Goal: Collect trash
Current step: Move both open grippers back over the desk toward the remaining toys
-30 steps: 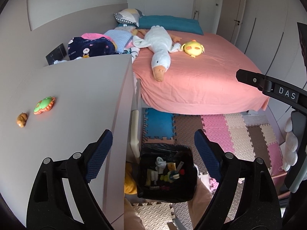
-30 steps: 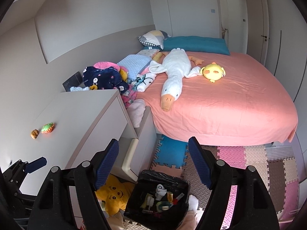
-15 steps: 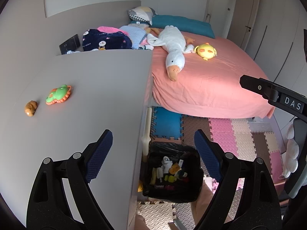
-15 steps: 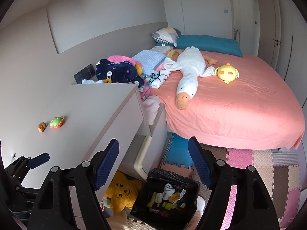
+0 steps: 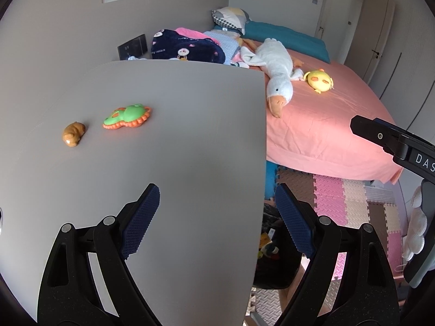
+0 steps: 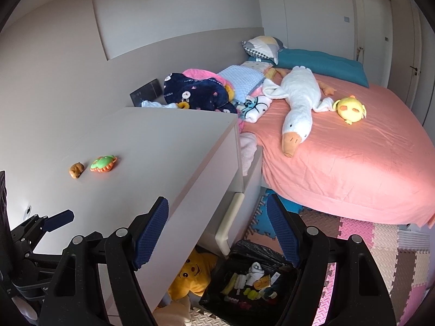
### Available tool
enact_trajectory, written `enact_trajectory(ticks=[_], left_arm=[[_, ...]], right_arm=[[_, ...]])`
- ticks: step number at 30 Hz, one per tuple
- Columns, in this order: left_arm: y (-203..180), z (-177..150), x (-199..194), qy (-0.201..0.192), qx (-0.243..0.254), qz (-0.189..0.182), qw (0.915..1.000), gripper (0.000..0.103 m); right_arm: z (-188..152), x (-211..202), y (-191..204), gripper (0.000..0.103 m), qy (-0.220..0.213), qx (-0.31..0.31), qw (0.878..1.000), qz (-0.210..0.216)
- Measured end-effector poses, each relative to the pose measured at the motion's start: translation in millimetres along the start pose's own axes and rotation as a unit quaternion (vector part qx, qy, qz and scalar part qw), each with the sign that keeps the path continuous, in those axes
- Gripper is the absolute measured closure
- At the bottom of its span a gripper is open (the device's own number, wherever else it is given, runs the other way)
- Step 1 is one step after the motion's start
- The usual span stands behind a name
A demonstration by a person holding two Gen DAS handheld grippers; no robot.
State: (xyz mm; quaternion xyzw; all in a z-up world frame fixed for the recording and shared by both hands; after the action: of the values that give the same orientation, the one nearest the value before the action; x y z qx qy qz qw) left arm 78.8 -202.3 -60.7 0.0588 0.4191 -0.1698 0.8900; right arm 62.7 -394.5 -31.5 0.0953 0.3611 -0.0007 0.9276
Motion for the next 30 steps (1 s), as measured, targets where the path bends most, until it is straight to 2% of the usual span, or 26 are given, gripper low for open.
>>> enact_trajectory(ticks=[9, 15, 30], left_arm=[[50.7, -5.3, 3.7, 0.002, -0.033, 0.030, 0.9990, 0.019], [83.4, -6.8, 4.2, -0.004, -0.044, 0.065, 0.9969, 0.019], [150.5, -3.9, 19.6, 0.002, -0.084, 0.098, 0.9916, 0.023]], right_arm=[[1.8, 26.0, 44.8, 0.028, 0.015, -0.023, 0.999, 0.032], [2.9, 46.3, 76.6, 0.028, 0.030, -0.043, 0.997, 0.052], [7.8, 92.3, 132.8, 0.028, 0.061, -0.073, 0.992, 0.083]])
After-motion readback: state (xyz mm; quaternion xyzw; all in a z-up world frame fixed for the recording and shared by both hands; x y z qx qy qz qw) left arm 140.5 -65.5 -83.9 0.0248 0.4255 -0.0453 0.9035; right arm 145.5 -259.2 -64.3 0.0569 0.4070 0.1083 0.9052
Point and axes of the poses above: each gripper's, at about its wrist camera, not at the fingertips, and x roughly the way its jaws point, y to its left, z to its top, the point moved 7 cm from there along x, roughly the way its jaws point, and after that the axes turned 2 degrees about z, right-handed, at the moved point
